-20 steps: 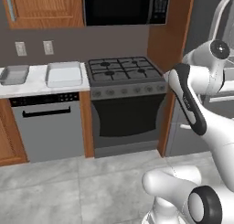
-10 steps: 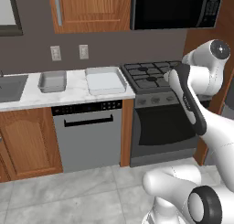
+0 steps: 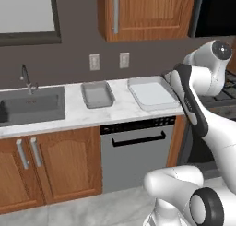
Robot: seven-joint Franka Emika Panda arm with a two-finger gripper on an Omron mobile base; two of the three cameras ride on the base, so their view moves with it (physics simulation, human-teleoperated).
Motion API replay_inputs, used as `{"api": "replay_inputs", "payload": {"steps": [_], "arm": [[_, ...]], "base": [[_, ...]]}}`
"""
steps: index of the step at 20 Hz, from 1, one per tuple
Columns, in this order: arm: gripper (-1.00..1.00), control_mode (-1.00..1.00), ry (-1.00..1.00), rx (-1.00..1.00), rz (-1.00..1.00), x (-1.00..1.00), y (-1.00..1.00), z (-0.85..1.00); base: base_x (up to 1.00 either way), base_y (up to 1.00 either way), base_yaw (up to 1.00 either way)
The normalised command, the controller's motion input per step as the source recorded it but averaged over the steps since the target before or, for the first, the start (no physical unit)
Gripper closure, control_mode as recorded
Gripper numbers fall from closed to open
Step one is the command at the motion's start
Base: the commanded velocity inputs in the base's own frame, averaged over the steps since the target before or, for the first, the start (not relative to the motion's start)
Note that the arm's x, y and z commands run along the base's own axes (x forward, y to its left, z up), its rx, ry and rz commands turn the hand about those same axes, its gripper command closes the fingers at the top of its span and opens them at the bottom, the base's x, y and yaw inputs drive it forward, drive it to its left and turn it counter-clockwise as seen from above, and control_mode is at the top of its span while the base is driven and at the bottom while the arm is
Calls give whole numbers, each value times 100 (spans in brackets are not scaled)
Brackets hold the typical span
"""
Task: Place one mushroom and one fish in each tupperware on the nearby counter, to pack two identical lunches.
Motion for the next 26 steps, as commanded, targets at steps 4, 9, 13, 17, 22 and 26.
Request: {"api": "replay_inputs", "payload": {"steps": [4,9,13,17,22,26], "arm": [[100,100,0,0,0,0,0,0],[100,100,0,0,0,0,0,0],[100,100,0,0,0,0,0,0],[100,-100,1,0,-1,6,0,-13],[100,-100,1,-5,0,0,48,-77],[100,-100,1,-5,0,3,46,-83]], "base": [[100,100,-11],[96,50,-10],[65,-1,-11],[37,-1,-6],[0,0,0],[0,0,0]]}}
